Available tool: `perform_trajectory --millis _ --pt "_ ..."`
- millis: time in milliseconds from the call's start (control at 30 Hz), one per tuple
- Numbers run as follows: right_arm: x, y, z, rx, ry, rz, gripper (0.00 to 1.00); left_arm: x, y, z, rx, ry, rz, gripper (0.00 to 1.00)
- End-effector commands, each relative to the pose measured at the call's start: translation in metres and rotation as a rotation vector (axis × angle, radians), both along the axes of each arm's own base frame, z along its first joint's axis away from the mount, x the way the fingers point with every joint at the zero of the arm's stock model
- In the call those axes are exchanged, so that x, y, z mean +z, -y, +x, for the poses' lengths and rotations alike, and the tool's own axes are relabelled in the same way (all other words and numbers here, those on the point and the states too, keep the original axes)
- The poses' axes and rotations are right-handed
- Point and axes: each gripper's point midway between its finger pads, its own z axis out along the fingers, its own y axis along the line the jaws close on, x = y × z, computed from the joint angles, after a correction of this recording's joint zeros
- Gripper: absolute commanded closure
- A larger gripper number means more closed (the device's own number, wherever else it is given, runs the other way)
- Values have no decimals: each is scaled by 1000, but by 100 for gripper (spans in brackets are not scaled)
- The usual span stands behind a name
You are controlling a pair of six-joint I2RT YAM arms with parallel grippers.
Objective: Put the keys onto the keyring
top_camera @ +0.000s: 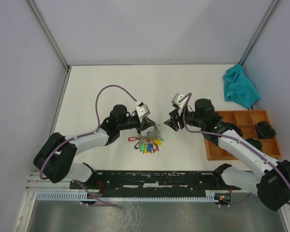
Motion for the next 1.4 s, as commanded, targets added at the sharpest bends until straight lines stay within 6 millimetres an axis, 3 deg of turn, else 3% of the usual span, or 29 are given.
perform_trajectory --millis 0,233,300,533,967,1367 --pt "14 -12 -10 140 143 43 40 32 2 -15 -110 249 -84 97" --pt "28 -23 -10 228 226 58 42 73 -5 -7 -113 339 -146 97" --pt "31 -26 -10 249 232 60 42 77 -5 -12 -138 349 -168 97" --pt "21 -40 -20 356 224 68 46 50 -7 -32 -218 319 -159 97" --pt "4 -61 -30 453 235 15 53 42 -4 -36 -243 250 -169 97" --pt "-6 -64 -32 481 193 -12 83 43 -2 -38 -254 232 -178 97"
